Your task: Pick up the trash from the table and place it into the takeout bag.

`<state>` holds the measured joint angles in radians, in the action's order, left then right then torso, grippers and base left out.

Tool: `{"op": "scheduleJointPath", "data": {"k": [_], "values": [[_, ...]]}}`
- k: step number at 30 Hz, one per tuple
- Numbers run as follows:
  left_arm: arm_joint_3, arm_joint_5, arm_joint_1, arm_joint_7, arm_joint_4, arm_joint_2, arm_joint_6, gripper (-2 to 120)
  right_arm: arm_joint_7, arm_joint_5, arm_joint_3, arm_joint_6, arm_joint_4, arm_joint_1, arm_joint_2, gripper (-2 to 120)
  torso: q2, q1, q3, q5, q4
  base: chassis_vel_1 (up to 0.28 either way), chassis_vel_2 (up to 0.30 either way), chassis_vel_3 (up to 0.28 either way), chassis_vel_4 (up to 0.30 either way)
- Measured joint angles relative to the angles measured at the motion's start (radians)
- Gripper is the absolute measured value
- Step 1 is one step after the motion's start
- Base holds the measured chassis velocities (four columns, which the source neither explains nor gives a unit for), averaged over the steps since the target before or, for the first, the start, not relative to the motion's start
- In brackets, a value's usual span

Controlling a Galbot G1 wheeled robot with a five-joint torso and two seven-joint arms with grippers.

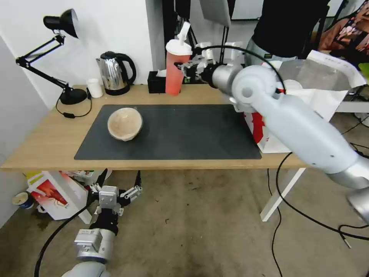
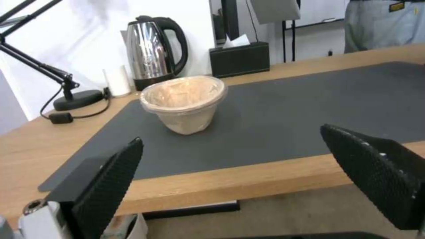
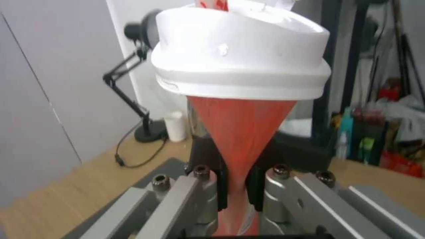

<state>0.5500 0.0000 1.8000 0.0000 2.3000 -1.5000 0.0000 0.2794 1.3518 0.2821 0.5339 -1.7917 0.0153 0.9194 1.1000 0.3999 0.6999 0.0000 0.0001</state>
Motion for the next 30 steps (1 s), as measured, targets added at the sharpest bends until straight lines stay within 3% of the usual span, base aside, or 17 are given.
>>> {"op": "scheduleJointPath", "data": {"k": [13, 24, 30], "values": [[0.000, 0.000, 0.000, 0.000, 0.000, 0.000, 0.000, 100, -0.029, 0.033, -0.225, -0.013, -0.200, 0.153, -0.226, 7, 0.000, 0.000, 0.000, 0.0002, -0.0001, 0.000, 0.000, 0.000, 0.000], [0.000, 0.000, 0.000, 0.000, 0.000, 0.000, 0.000, 100, -0.035, 0.057, -0.332, -0.014, -0.224, 0.187, -0.344, 7, 0.000, 0.000, 0.000, 0.0002, -0.0001, 0.000, 0.000, 0.000, 0.000], [0.000, 0.000, 0.000, 0.000, 0.000, 0.000, 0.000, 100, -0.062, 0.035, -0.354, -0.013, -0.165, 0.172, -0.400, 7, 0.000, 0.000, 0.000, 0.0001, -0.0001, 0.000, 0.000, 0.000, 0.000]]}}
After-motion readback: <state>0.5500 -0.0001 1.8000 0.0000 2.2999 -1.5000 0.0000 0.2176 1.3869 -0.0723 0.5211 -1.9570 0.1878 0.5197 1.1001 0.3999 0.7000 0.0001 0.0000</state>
